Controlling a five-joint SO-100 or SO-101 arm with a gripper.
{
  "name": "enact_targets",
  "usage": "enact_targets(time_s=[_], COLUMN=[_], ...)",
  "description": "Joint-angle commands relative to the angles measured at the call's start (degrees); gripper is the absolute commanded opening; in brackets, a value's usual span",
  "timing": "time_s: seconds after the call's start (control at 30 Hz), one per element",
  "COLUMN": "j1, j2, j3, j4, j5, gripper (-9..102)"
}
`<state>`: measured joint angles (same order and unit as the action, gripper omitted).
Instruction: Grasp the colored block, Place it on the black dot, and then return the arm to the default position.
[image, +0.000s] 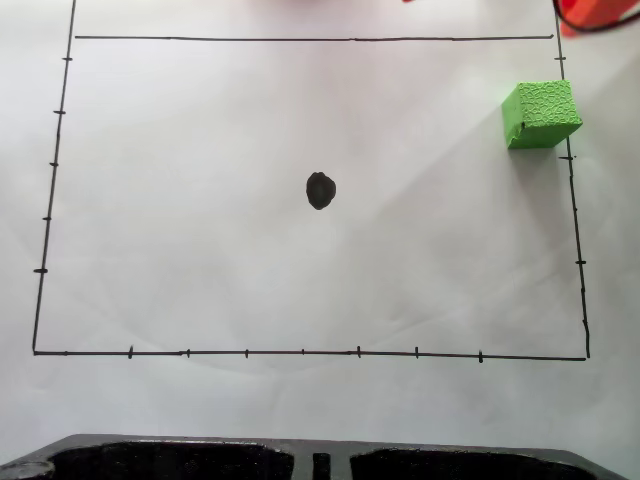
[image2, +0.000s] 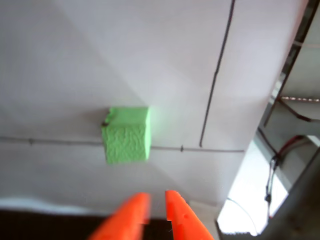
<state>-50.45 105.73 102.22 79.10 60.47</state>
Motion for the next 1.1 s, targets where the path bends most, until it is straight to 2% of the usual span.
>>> enact_targets(time_s=[0.0, 0.1, 0.53, 1.07], j1=[-0.09, 0.62, -1.67, -2.90], j2=[0.18, -0.62, -7.03, -11.51], j3=[-2.37, -2.37, -5.45, -5.80], j4=[0.35, 1.05, 2.46, 4.66], j5=[0.44, 0.00, -1.23, -2.20], gripper=[14, 23, 43, 48])
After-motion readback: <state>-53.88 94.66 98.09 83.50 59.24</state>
